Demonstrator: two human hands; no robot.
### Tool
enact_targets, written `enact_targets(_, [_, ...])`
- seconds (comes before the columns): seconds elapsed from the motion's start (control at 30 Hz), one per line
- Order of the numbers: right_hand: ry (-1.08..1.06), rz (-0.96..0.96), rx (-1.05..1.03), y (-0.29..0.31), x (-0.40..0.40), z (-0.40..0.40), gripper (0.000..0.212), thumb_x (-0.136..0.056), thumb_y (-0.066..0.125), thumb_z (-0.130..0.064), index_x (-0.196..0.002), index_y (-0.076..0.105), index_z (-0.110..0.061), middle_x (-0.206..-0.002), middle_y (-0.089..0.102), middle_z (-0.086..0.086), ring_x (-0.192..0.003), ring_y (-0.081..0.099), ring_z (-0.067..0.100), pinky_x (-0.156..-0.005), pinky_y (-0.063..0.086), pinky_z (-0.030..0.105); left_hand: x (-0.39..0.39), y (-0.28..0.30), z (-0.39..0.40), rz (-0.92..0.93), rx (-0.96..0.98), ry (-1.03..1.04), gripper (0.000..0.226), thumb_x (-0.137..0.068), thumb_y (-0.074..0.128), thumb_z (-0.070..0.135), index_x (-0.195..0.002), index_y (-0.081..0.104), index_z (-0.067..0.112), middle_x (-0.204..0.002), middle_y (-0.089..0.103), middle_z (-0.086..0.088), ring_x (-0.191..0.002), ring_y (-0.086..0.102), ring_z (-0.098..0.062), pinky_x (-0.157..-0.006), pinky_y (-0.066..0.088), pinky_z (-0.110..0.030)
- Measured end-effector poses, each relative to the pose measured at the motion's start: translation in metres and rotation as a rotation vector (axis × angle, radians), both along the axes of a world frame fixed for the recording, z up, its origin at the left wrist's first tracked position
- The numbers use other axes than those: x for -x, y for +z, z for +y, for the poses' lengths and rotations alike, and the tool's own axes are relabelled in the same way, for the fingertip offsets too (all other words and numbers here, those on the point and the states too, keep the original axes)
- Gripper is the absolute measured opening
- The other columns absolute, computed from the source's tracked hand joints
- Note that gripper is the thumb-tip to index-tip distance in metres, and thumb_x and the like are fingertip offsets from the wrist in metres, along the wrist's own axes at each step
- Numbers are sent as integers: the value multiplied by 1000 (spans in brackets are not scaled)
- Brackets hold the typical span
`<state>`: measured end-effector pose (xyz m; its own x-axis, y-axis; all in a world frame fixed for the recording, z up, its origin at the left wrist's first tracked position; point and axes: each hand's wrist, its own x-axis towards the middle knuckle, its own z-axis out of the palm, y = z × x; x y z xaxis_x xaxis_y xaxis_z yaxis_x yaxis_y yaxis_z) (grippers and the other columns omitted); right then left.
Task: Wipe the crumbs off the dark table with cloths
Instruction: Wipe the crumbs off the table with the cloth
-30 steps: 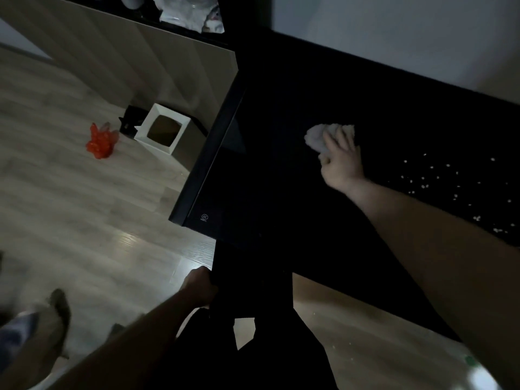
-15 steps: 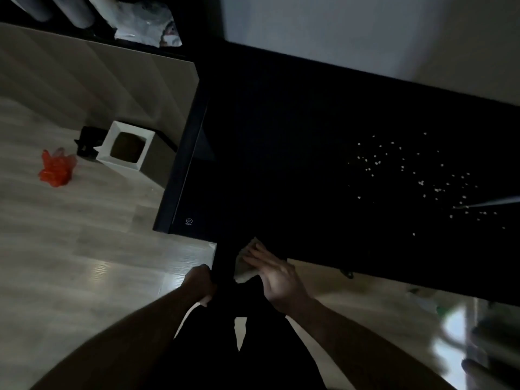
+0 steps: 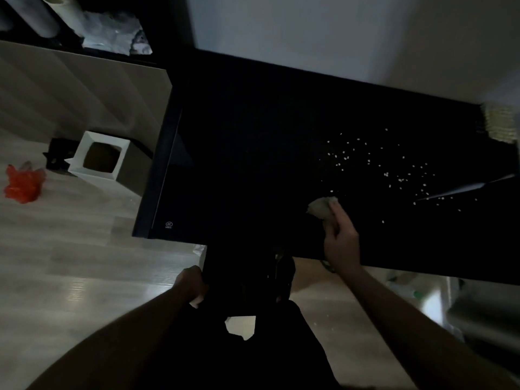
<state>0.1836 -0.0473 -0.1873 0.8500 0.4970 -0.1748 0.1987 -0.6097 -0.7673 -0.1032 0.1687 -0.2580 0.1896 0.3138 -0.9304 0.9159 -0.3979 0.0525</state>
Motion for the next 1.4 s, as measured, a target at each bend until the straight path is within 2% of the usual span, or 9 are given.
enact_targets(0.13, [-13, -109, 62, -6, -72, -5, 50, -102, 52, -3, -151, 49, -13, -159, 46, 2, -148, 39, 12, -123, 29, 27, -12, 5, -17, 30, -19, 51, 26, -79, 66, 16, -63, 46, 12, -55, 52, 3, -69, 70, -17, -57, 52, -22])
enact_targets(0.23, [4, -136, 130, -19, -123, -2, 49, -102, 51, -4, -151, 49, -11, -160, 44, 2, -149, 39, 14, -120, 25, 19, -18, 2, -34, 25, -51, 124, 12, -77, 64, 16, -69, 56, 11, -63, 66, -4, -69, 73, -20, -53, 52, -24])
enact_targets(0.43, [200, -191, 315, -59, -170, 7, 56, -98, 48, -6, -153, 41, -8, -165, 31, 9, -156, 20, 31, -128, 21, 42, -45, 8, -70, -5, -113, 194, 12, -82, 58, 20, -75, 63, 11, -90, 75, -12, -88, 73, -26, -62, 52, -26])
enact_targets(0.53, [238, -294, 414, -71, -154, 12, 65, -96, 51, -9, -158, 33, -14, -170, 22, 6, -159, 7, 31, -127, 19, 51, -59, 5, -83, 1, -122, 260, 18, -83, 57, 18, -66, 56, 13, -78, 72, -10, -78, 73, -25, -55, 46, -23])
enact_targets(0.67, [423, -289, 304, -70, -120, 7, 73, -91, 52, -2, -159, 34, -21, -171, 22, 1, -160, 7, 27, -127, 17, 54, -72, 6, -99, -19, -132, 314, 22, -84, 59, 23, -86, 69, 4, -82, 70, -10, -87, 72, -28, -62, 49, -27])
enact_targets(0.93, [758, -7, 84, -63, -12, -43, 59, -96, 36, -14, -153, 47, -23, -165, 35, -9, -159, 14, 15, -127, 22, 47, -98, 15, -125, -17, -114, 260, 11, -84, 60, 22, -89, 60, 12, -101, 73, -13, -98, 71, -29, -71, 53, -31])
enact_targets(1.07, [666, 156, 0, -48, 12, -55, 51, -103, 42, -7, -147, 55, -27, -158, 37, -23, -152, 27, -4, -125, 30, 31, -115, 14, -131, -57, -104, 186, 9, -93, 53, 19, -98, 52, 12, -114, 70, -15, -107, 67, -31, -76, 49, -31])
enact_targets(1.17, [528, 230, -69, -34, -19, -46, 55, -98, 48, 1, -144, 58, -26, -155, 49, -12, -146, 40, -2, -123, 34, 31, -119, 11, -131, -54, -97, 188, 12, -92, 54, 18, -100, 54, 10, -115, 69, -17, -107, 67, -31, -76, 48, -30])
enact_targets(1.4, [319, -125, -51, -29, -182, 8, 75, -78, 41, 21, -145, 56, -9, -156, 51, 7, -149, 42, 20, -126, 29, 31, -116, 11, -139, -40, -119, 255, 45, -88, 59, 21, -127, 57, -1, -112, 71, -16, -105, 68, -30, -75, 50, -30])
